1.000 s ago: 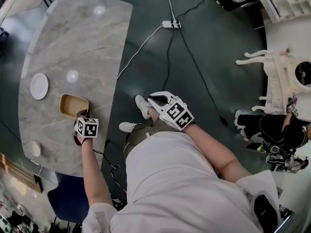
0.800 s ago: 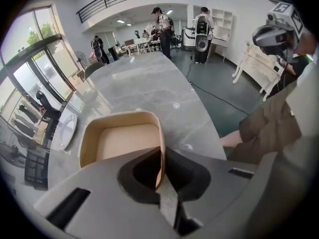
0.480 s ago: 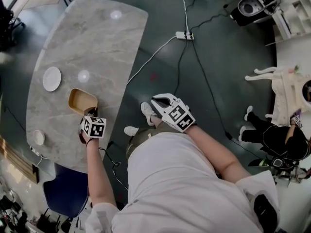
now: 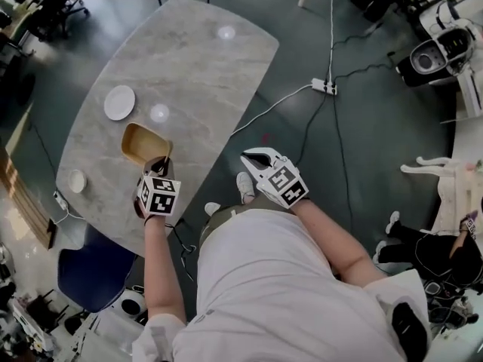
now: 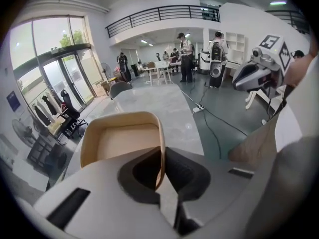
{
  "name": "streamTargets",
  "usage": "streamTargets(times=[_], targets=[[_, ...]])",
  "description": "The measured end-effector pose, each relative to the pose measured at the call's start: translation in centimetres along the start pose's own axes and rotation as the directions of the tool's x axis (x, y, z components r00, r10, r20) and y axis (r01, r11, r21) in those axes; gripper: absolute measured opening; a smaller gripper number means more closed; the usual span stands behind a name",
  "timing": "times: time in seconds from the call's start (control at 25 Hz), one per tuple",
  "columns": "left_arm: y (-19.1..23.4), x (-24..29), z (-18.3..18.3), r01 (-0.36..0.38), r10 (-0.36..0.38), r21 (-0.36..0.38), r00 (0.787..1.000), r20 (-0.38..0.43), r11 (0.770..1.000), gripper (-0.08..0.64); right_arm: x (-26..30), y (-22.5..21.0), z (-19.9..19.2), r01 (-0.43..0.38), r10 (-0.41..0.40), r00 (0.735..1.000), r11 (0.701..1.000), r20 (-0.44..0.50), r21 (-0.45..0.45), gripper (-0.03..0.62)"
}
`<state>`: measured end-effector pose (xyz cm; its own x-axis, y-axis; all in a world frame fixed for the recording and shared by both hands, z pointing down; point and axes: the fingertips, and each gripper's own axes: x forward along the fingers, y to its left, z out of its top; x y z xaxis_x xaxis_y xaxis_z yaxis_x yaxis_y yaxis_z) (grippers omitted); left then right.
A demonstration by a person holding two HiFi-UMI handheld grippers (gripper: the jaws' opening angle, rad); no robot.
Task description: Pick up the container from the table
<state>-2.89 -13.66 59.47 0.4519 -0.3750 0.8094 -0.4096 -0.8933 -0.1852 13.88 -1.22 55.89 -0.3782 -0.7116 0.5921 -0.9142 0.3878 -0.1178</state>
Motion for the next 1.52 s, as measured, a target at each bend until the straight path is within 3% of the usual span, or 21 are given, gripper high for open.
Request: streamTargets(times=[0.28,0.52,0.68,1.04,1.2,1.52], targets=[[1.4,-5.1,0.8,-0.093,0.102,-0.112,0.992,0.080,0.989,0.015,2.5,1.6,4.9,-0.105,0.110,0.991,0.992,0.075,-0.069,0.011],[2.7,-9.9,0.5,-0.184,0.225,-0.244,0.962,0.155,0.952,0.015,3.9,4.3,9.6,-0.216,0.237,0.963,0.964,0.130,-0.155,0.011],[3.5,-13.4,0.1,-0.232,0.310,-0.329,0.927,0.210,0.915,0.015,4.4,6.8,12.6,-0.279,0.315,0.935,0.937,0.160,-0.212,0.011],[4.6,-19.8,-2.7,-0.333,0.476,-0.452,0.842,0.253,0.828,0.015,5.3,12.4,17.4,-0.393,0.469,0.864,0.856,0.184,-0.335,0.011],[4.6,-21.7,-4.0,-0.350,0.538,-0.518,0.798,0.272,0.780,0.015,5.5,13.9,18.5,-0.423,0.510,0.840,0.831,0.187,-0.362,0.010],[3.8,-25.2,-6.3,-0.343,0.611,-0.615,0.734,0.296,0.710,0.015,4.0,17.1,19.3,-0.480,0.582,0.778,0.794,0.236,-0.374,0.009]])
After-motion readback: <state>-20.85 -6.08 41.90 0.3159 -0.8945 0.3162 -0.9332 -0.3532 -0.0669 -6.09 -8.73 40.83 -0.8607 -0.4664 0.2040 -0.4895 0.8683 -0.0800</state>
